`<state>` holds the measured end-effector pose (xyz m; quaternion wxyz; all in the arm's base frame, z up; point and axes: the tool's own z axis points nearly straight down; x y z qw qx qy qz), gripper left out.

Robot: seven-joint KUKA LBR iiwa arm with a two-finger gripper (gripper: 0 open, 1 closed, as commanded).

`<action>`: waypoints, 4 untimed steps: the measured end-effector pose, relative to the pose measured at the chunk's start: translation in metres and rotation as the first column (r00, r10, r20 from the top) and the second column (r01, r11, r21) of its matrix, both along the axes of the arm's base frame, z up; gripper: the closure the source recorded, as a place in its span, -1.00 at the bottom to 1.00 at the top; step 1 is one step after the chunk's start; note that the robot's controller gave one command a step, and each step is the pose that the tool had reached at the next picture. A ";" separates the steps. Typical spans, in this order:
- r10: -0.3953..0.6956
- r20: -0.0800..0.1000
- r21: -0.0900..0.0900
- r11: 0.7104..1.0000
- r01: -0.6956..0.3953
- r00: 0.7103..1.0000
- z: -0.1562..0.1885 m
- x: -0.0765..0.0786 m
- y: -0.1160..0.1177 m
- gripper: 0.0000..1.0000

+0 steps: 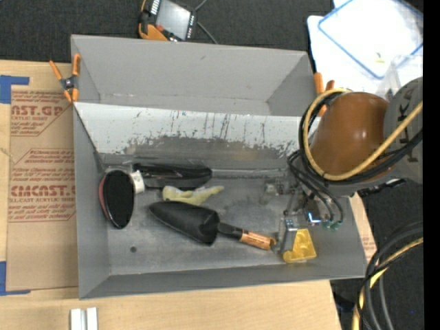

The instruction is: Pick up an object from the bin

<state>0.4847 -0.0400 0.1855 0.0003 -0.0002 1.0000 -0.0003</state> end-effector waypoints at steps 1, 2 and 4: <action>0.000 0.000 0.000 1.000 0.000 1.000 0.000 0.000 0.000 -1.00; 0.082 -0.006 0.002 0.997 -0.082 0.997 -0.072 -0.007 0.032 -1.00; 0.147 0.006 -0.001 0.989 -0.147 0.989 -0.077 0.008 0.018 -1.00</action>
Offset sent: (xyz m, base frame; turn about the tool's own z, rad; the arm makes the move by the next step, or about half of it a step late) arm -0.0050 0.0300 -0.0681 -0.0790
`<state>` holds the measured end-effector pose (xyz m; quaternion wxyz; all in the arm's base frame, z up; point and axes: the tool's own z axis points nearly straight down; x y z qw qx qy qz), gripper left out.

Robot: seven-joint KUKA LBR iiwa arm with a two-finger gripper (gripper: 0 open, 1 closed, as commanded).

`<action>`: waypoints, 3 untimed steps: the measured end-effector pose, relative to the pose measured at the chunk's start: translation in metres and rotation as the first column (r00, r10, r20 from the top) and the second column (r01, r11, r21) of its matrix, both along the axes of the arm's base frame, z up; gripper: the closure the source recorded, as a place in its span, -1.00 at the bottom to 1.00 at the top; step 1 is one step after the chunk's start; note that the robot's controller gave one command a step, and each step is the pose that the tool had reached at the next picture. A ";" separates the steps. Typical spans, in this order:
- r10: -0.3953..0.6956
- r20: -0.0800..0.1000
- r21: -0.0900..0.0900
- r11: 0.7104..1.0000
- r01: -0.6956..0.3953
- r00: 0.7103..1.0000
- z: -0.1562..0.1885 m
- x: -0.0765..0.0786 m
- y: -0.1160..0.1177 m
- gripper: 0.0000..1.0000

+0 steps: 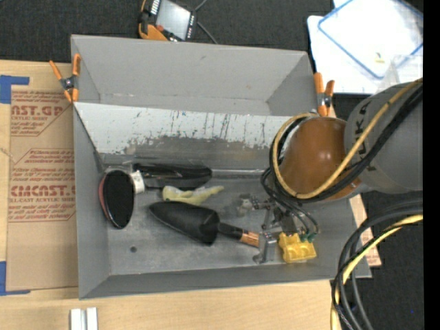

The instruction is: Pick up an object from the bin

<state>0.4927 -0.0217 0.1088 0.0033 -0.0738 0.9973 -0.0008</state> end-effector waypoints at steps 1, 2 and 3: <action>-0.015 -0.001 0.000 1.000 0.015 1.000 -0.010 0.006 0.001 -1.00; 0.011 0.002 0.000 1.000 -0.011 1.000 0.018 0.015 -0.011 -1.00; -0.003 -0.005 0.002 1.000 0.003 1.000 0.009 0.011 0.000 -1.00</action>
Offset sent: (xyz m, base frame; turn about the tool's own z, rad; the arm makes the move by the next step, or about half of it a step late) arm 0.0138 -0.0113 0.0174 -0.0112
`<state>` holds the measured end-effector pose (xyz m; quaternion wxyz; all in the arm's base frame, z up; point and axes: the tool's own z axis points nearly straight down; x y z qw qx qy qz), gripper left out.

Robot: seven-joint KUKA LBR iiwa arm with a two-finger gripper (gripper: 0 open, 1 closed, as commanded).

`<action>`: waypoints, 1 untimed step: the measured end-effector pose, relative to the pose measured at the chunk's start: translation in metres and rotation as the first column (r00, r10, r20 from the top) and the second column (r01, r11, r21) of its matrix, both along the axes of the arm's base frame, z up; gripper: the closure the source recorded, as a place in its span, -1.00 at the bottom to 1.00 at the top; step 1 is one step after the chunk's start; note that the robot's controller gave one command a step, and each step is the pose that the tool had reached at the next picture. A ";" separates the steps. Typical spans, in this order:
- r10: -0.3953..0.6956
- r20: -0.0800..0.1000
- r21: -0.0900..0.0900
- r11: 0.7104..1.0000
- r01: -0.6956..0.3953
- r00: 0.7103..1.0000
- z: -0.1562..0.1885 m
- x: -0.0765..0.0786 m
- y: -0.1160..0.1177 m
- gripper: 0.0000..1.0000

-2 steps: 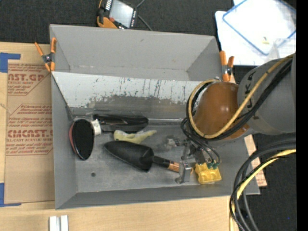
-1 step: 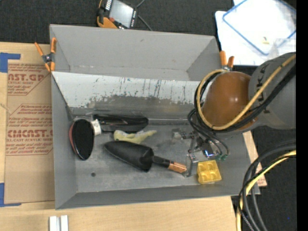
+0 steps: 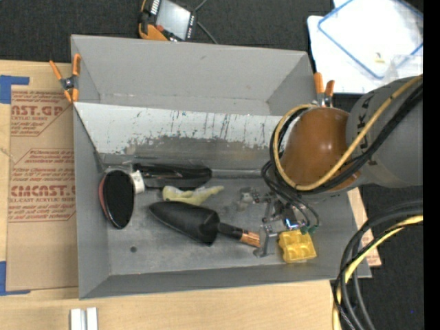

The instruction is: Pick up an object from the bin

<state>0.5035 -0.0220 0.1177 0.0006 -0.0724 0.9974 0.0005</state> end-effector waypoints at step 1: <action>0.030 0.007 0.001 1.000 -0.030 1.000 -0.050 -0.008 0.035 -1.00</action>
Offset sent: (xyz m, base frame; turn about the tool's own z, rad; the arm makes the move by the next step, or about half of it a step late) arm 0.0369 0.0284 -0.0437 0.1535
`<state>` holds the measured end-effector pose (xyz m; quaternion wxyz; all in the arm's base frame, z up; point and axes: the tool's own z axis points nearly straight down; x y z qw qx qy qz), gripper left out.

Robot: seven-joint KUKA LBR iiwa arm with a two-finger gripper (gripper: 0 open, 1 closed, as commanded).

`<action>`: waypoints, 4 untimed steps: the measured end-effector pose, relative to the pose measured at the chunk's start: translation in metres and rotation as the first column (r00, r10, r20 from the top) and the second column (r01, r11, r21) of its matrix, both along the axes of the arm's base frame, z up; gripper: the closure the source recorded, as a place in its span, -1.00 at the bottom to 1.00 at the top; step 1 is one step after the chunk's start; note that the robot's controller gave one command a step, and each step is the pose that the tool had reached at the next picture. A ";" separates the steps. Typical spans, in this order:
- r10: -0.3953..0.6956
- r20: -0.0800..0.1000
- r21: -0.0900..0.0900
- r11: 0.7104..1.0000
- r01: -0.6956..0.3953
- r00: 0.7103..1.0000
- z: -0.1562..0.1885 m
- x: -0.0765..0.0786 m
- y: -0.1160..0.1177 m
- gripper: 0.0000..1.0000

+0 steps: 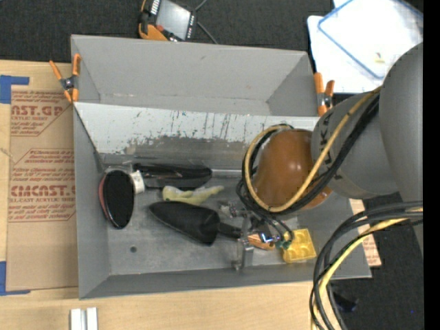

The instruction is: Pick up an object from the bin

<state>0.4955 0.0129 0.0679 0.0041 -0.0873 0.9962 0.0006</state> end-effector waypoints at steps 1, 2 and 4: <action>-0.160 0.002 0.000 0.987 0.160 0.987 0.006 0.040 -0.005 -1.00; -0.002 -0.003 -0.001 1.000 0.002 1.000 0.021 -0.001 0.010 -1.00; -0.500 -0.003 0.003 0.866 0.500 0.866 0.002 0.026 0.009 -1.00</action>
Offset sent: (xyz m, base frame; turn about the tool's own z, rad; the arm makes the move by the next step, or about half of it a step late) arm -0.0006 0.0104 0.0224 0.0023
